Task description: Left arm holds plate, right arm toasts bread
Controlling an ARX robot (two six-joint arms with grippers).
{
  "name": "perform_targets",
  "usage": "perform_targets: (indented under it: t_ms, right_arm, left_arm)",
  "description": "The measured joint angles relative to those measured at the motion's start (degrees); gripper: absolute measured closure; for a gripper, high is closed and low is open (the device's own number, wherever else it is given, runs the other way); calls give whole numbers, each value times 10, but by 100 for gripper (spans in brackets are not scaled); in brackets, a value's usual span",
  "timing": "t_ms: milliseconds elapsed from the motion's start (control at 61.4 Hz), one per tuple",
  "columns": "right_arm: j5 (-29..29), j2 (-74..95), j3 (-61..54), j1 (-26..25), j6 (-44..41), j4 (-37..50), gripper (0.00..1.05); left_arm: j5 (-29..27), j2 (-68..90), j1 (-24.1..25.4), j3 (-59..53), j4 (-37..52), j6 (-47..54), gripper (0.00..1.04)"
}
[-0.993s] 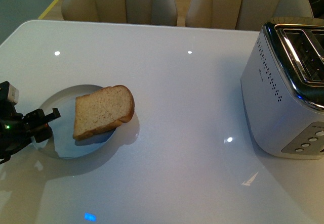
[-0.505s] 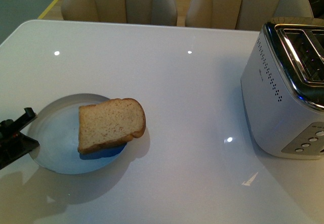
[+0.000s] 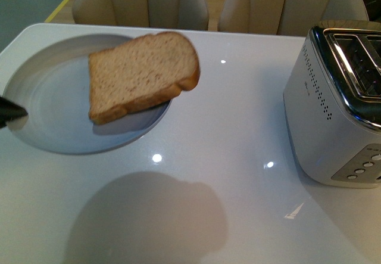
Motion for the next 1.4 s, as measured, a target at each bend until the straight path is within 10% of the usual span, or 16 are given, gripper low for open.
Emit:
perform_targets:
  t_ms: [375, 733, 912, 1401]
  right_arm:
    - [0, 0, 0, 0, 0, 0, 9]
    - [0, 0, 0, 0, 0, 0, 9]
    - [60, 167, 98, 14, 127, -234, 9]
    - [-148, 509, 263, 58, 336, 17, 9]
  left_arm:
    - [-47, -58, -167, 116, -108, -70, 102]
    - [-71, -63, -223, 132, -138, -103, 102]
    - [-73, -66, -232, 136, -141, -105, 102]
    - [-74, -68, -252, 140, -148, -112, 102]
